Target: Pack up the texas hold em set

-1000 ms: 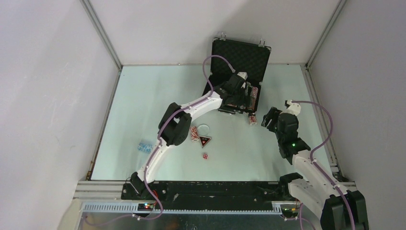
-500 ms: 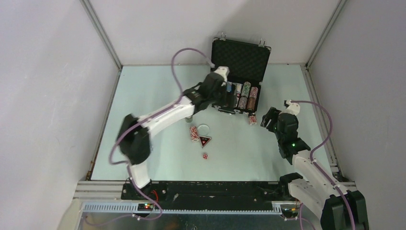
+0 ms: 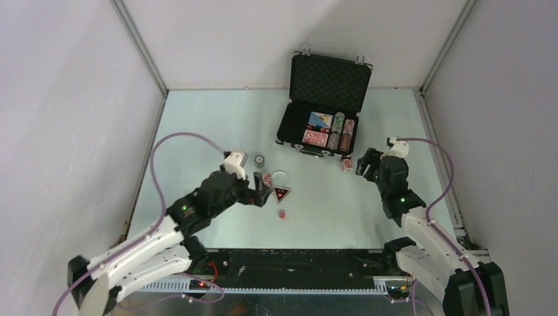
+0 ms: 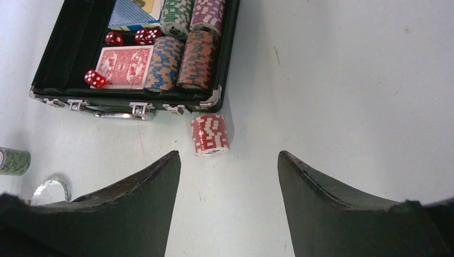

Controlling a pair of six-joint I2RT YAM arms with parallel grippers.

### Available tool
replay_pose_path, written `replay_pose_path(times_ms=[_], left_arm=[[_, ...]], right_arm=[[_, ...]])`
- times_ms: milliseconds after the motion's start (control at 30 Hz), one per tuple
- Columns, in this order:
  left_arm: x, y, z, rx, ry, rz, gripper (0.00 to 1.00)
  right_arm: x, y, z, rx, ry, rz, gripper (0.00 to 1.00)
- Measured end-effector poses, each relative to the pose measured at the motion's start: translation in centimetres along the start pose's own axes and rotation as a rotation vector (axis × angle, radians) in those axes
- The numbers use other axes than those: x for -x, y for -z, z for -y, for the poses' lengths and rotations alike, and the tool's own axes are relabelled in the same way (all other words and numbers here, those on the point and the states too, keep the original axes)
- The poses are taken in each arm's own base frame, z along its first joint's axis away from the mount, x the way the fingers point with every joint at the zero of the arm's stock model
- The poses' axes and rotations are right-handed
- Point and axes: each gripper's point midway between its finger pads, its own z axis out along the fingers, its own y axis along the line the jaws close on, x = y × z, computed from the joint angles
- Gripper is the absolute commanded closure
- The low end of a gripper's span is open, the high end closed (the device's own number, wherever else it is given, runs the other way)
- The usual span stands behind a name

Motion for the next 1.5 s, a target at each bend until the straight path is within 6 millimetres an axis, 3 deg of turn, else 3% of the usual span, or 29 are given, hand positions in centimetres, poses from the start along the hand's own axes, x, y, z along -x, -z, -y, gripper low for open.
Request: replay_pose_path(times_ms=[100,233,767,833,1133,1367,1500], left_arm=[[-1.2,1.8,-1.6,0.001,0.011,0.070,0.00],[-2.0,2.6,-3.2,0.044,0.012,0.103,0.00],[-7.6,1.4,-7.0,0.158,-0.026,-0.001,0.00],[-8.1,1.2,-7.2,0.159,-0.027,-0.003,0.00],[-7.3,1.4,-8.9,0.259,-0.002,0.058,0.00],[-8.4,0.9,-10.3,0.340,-0.015,0.008,0.00],[-9.2,0.6,-10.7,0.381,-0.036,-0.054,0.00]], right_arm=[[-0.1,0.0,-0.2,0.006,0.007,-0.001,0.30],[-0.2,0.1,-0.3,0.015,0.011,-0.003,0.30],[-0.1,0.1,-1.0,0.047,0.032,0.001,0.26],[-0.2,0.1,-1.2,0.054,0.036,0.000,0.22],[-0.8,0.0,-1.5,0.073,0.040,-0.015,0.12],[-4.2,0.3,-1.4,0.121,0.055,-0.108,0.07],[-2.8,1.7,-2.7,0.171,0.052,-0.110,0.03]])
